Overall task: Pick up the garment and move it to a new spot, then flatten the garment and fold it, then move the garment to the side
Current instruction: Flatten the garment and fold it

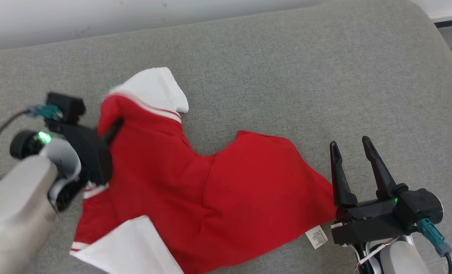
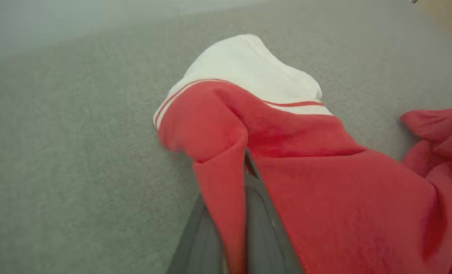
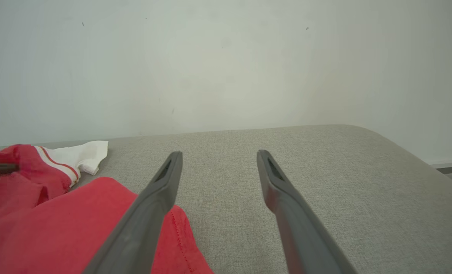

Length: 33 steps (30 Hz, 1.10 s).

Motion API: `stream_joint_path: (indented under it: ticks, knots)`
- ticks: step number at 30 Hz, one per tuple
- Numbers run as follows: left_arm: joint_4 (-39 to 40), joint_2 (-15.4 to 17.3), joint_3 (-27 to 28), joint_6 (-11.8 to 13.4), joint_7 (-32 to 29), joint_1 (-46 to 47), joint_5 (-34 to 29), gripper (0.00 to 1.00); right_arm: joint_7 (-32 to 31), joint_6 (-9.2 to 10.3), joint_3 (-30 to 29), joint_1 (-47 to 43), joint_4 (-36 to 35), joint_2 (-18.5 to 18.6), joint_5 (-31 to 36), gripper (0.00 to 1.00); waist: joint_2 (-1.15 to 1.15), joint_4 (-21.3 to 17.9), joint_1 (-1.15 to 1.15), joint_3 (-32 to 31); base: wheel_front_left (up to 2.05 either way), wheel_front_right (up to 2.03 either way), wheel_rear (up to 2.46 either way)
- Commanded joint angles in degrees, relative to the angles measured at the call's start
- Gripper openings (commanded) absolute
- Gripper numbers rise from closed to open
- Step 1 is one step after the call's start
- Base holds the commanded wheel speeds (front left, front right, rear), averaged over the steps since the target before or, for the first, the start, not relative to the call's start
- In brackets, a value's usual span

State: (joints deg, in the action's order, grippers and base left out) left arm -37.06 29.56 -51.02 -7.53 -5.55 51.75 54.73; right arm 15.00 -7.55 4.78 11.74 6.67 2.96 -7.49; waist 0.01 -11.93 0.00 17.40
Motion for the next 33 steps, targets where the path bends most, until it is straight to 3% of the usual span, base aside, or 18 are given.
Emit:
stream_joint_path:
  ticks: [1,9,12,13,14,25,30,33]
  knots:
    - [-0.33,0.58,0.65,0.15,2.73,2.55,0.28,0.00,0.26,0.13,-0.12,0.28,-0.08,-0.14,-0.25,1.00,-0.01,0.29,0.00,0.05,0.00,0.00,0.00]
    - [-5.66,-0.55,3.52,0.29,16.13,11.25,-2.82,0.00,0.26,0.13,-0.44,0.69,0.12,-0.13,0.13,1.00,-0.01,0.77,0.00,0.01,0.00,0.00,0.00]
    - [-8.69,-1.33,3.08,0.31,17.45,11.92,-3.72,0.00,0.26,0.13,-0.33,0.84,0.16,-0.13,0.21,1.00,-0.01,0.72,0.00,-0.12,0.00,0.00,0.00]
    - [-9.61,-1.52,2.67,0.27,17.48,12.03,-4.00,0.75,0.26,0.13,-0.27,0.91,0.19,-0.13,0.19,1.00,-0.01,0.70,0.00,-0.12,0.00,0.00,0.00]
    - [-10.35,-1.77,2.24,0.23,17.65,11.98,-4.28,1.00,0.26,0.13,-0.16,0.96,0.19,-0.14,0.12,1.00,-0.01,0.69,0.00,-0.13,0.00,0.00,0.00]
    - [-13.27,-2.30,0.23,0.18,19.52,10.27,-3.52,1.00,0.26,0.13,-0.16,-0.10,0.51,-0.11,0.26,1.00,-0.01,2.56,0.00,-2.28,0.00,0.00,0.00]
    - [-9.97,-1.03,2.79,0.16,20.68,7.91,-2.74,1.00,0.27,0.13,-0.36,-1.15,0.77,-0.12,0.57,1.00,-0.01,4.39,0.00,-4.58,0.00,0.00,0.00]
    - [-5.15,-0.22,7.47,0.70,20.76,5.41,-4.34,1.00,0.27,0.13,-0.61,-1.80,0.75,-0.11,0.91,1.00,-0.01,5.68,0.00,-6.00,0.00,0.00,0.00]
